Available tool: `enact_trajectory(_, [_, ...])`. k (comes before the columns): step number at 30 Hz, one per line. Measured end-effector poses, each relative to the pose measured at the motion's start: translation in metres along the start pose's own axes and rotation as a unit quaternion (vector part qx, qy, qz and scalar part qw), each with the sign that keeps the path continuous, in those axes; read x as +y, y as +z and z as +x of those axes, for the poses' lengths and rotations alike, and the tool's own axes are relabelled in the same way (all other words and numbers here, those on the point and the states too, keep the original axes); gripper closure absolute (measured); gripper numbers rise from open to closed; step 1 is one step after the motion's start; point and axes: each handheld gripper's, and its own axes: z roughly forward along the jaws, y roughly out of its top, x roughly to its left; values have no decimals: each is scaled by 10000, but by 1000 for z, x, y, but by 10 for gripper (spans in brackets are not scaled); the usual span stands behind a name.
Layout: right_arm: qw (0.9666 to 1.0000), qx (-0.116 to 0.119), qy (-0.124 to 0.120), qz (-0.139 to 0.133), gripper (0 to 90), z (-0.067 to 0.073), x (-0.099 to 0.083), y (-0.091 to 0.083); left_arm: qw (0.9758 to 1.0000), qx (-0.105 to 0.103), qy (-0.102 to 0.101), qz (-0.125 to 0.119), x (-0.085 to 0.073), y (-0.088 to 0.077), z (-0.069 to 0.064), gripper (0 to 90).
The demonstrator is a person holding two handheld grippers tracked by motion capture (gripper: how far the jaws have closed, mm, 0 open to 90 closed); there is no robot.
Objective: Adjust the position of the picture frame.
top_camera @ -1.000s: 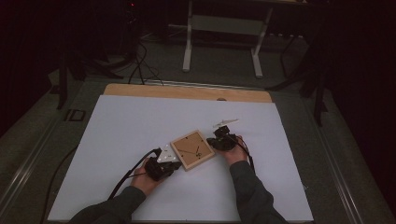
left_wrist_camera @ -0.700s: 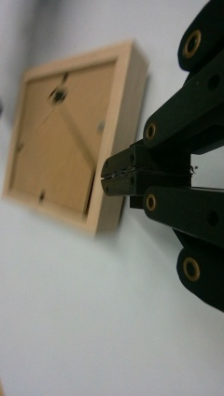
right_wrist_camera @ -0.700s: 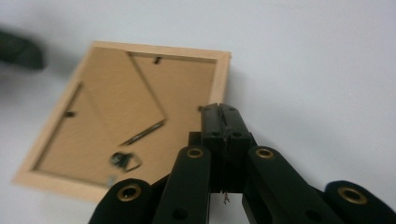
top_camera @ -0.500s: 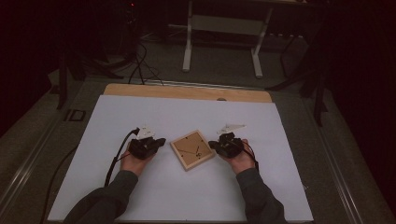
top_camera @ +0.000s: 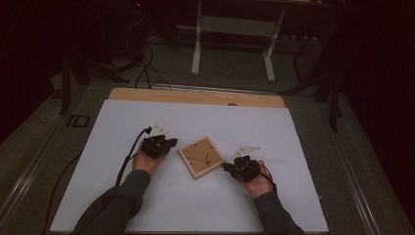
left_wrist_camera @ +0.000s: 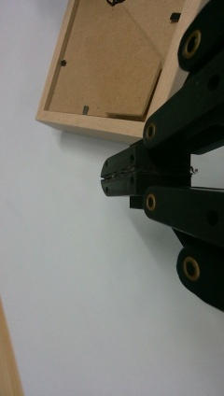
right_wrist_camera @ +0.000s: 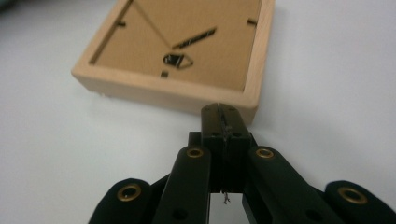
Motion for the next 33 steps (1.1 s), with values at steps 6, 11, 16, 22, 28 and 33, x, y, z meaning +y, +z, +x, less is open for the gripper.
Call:
enact_trajectory(6, [9999,25,23,120,900,1,-1,10,9996,-127,143,192,-3,10,-6,900])
enact_trajectory(11, [9999,6,94,125,900,-1,0,12,9993,-131,200,274,-4,10,-8,900])
enact_trajectory(16, [9999,-7,137,102,900,-3,3,14,9984,-168,366,394,-5,6,-12,900])
enact_trajectory(22, [9997,-38,235,50,900,-6,8,21,9988,-247,282,308,-13,0,-16,900])
enact_trajectory(28, [9996,-57,284,23,900,-9,10,22,9990,-256,261,276,-18,-5,-21,900])
enact_trajectory(33, [9994,-80,322,7,900,-10,11,24,9986,-230,333,340,-20,-9,-25,900])
